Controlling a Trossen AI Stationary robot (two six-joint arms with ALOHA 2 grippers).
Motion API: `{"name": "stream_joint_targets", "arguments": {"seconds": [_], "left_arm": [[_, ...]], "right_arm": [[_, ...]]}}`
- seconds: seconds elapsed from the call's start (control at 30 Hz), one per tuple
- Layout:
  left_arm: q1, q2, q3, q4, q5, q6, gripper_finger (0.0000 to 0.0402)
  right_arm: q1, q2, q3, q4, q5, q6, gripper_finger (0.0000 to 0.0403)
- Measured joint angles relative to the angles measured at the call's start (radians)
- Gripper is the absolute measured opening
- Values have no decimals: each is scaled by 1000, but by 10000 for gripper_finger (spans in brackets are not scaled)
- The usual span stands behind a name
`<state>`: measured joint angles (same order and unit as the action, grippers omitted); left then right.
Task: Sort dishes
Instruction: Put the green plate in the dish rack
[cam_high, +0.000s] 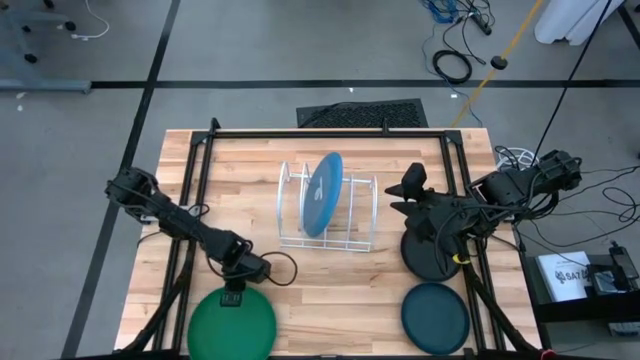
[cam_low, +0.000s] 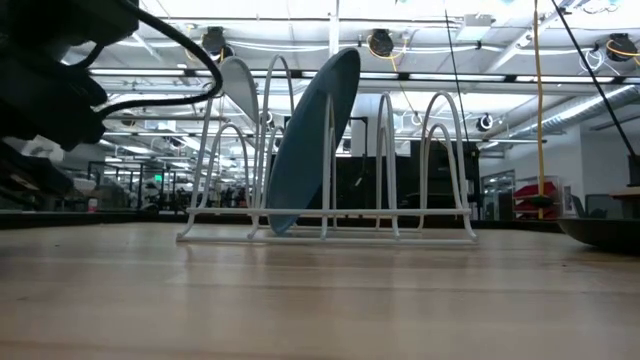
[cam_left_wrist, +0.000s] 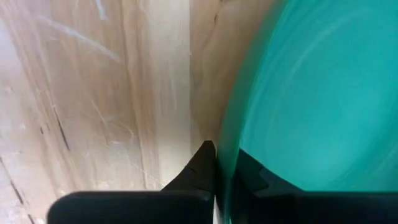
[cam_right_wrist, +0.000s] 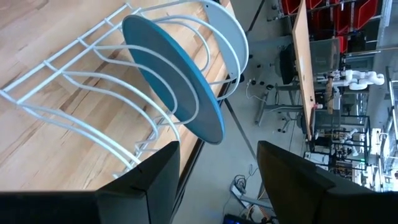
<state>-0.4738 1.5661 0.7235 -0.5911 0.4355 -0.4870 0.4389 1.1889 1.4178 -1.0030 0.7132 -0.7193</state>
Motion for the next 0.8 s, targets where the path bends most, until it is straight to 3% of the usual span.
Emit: {"name": "stream_joint_targets", "arguments": {"seconds": [0.13,0.37,0.8], "left_arm": [[0,-8,9,-31,6,-17,16],[1,-79,124,-287,-33,-36,13],[-2,-305,513,-744,-280,-185,13]], "right_arm": [[0,0,0,1,0,0,208],[0,0,0,14,0,-24,208],[0,0,0,50,-3,-33,208]]}}
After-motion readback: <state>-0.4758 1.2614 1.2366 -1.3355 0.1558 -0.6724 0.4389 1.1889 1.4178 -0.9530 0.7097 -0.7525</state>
